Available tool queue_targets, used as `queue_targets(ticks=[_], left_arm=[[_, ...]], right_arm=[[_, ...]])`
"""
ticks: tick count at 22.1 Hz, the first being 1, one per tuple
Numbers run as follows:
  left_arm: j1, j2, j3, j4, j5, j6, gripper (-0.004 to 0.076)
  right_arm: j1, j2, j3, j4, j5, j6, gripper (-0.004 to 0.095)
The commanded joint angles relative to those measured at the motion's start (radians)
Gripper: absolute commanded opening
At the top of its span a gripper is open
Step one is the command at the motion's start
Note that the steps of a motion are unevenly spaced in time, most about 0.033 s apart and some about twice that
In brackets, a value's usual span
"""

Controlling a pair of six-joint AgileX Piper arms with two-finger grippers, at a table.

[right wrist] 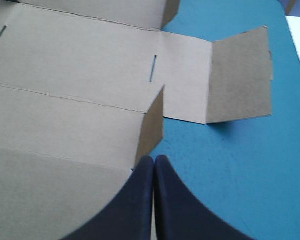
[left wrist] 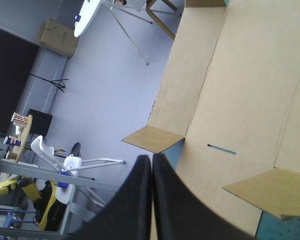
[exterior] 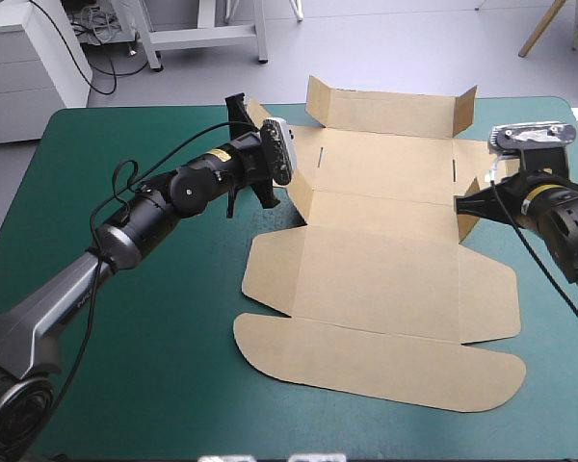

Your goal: Fold the box

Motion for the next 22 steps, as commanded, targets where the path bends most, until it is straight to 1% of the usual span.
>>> queue_targets(ticks=[1, 8, 10, 11, 12, 14, 15, 16, 17, 18, 20, 22], left_arm=[[-0.006, -0.045, -0.036, -0.043, -0.063, -0.014, -0.0010], [-0.006, -0.045, -0.036, -0.043, -0.063, -0.014, -0.0010], [-0.006, -0.045, -0.036, -0.043, -0.063, -0.014, -0.0010], [-0.006, -0.045, -0.036, -0.043, -0.063, -0.014, -0.0010], [-0.006, -0.045, -0.036, -0.043, -0.063, -0.021, -0.0010], [-0.006, -0.045, -0.036, -0.043, -0.063, -0.027, -0.0010], [-0.006, -0.045, -0.036, -0.043, -0.063, -0.027, -0.0010], [-0.006, -0.045, -0.036, -0.043, -0.063, -0.027, -0.0010], [-0.006, -0.045, -0.036, -0.043, -0.063, -0.027, -0.0010], [-0.006, -0.045, -0.036, -0.043, -0.063, -0.027, -0.0010], [-0.006, -0.045, -0.036, -0.043, -0.063, -0.027, -0.0010], [-0.006, -0.045, -0.036, -0.067, -0.063, -0.037, -0.0010]], right_arm=[[-0.001, -0.029, -0.031, -0.073, 0.026, 0.038, -0.0019], [-0.001, -0.029, -0.031, -0.054, 0.040, 0.040, -0.0018], [-0.001, -0.029, -0.031, -0.018, 0.040, 0.026, 0.0036], [-0.001, -0.029, -0.031, -0.008, 0.040, 0.022, 0.0142], [-0.001, -0.029, -0.031, -0.006, 0.040, 0.022, 0.0221], [-0.001, -0.029, -0.031, -0.004, 0.054, 0.015, 0.0630], [-0.001, -0.029, -0.031, -0.004, 0.059, 0.015, 0.0737], [-0.001, -0.029, -0.031, -0.004, 0.075, 0.015, 0.0878], [-0.001, -0.029, -0.031, -0.004, 0.077, 0.015, 0.0922], [-0.001, -0.029, -0.031, -0.004, 0.077, 0.015, 0.0935], [-0.001, -0.025, -0.031, -0.004, 0.054, 0.022, 0.0928], [-0.001, 0.017, -0.047, -0.001, 0.043, 0.026, 0.0927]])
